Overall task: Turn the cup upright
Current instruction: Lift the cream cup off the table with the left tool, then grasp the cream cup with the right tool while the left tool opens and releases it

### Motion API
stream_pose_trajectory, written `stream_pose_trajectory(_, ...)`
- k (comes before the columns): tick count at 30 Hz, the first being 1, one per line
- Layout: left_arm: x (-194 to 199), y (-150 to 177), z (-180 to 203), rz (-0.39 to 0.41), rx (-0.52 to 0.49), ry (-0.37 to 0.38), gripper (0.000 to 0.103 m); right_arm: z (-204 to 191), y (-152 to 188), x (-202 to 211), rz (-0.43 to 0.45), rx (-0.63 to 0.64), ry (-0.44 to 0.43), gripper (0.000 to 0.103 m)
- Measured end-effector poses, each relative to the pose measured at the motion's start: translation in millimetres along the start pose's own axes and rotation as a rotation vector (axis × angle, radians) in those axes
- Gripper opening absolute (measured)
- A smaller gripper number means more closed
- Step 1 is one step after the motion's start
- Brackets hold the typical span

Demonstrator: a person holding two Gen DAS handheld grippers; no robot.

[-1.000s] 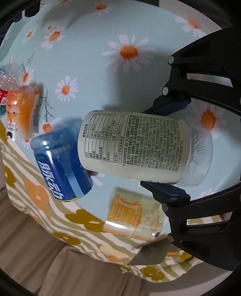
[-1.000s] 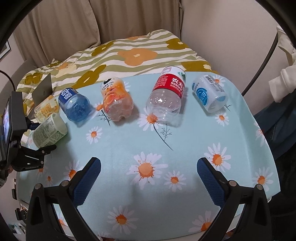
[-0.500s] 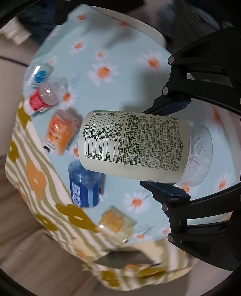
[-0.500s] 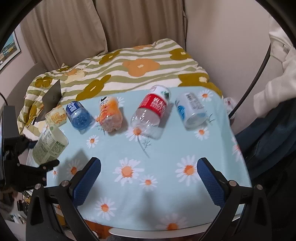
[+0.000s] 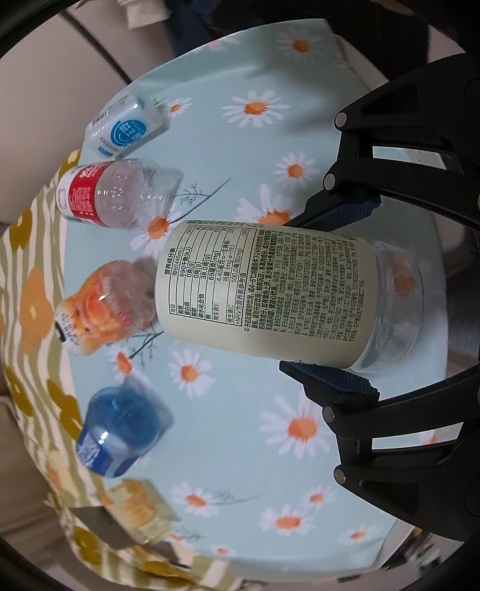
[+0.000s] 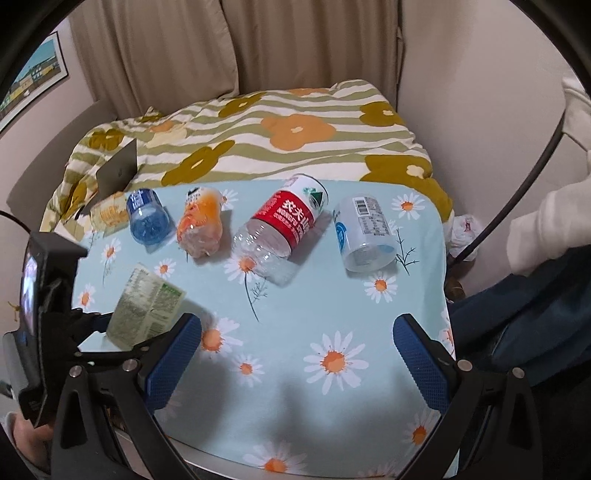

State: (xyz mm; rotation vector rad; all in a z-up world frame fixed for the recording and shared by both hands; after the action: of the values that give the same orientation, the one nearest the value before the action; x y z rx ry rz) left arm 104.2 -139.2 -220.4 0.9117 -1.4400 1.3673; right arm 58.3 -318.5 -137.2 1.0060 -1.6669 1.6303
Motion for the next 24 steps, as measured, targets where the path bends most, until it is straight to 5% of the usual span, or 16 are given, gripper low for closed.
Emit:
stream_pose_trajectory(19,-19.7,2.4,17.1,-0.042,0.082,-0.017,0.071,19.5,7.7,-23.1,-0.052,-0.006,-0.073,0.103)
stream_pose_trajectory(21,-17.7,4.8,17.5,-0.037,0.077,-0.021,0.080,19.6,7.7,-23.4,-0.053,-0.010,-0.078,0.103)
stream_pose_trajectory(23,-13.8,6.0,17.4,-0.024,0.077,-0.022,0.103,20.6,8.1,-23.5,-0.054,-0.015,-0.081,0.103)
stream_pose_trajectory(24,-10.0,6.4,17.0,-0.012,0.080,-0.021,0.103,20.5,8.2,-22.7,-0.053,-0.017,-0.083,0.103)
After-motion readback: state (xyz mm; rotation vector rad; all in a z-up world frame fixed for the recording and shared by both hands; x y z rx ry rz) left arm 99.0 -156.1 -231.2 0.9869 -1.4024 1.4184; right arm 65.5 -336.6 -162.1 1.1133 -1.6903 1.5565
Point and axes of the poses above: each gripper's, at about its wrist camera, not at the fingertips, and x roughly against the way its jaws point, z to its right, y to its underside, the point moved 1 cm from there along -x, roughly the way its jaws point
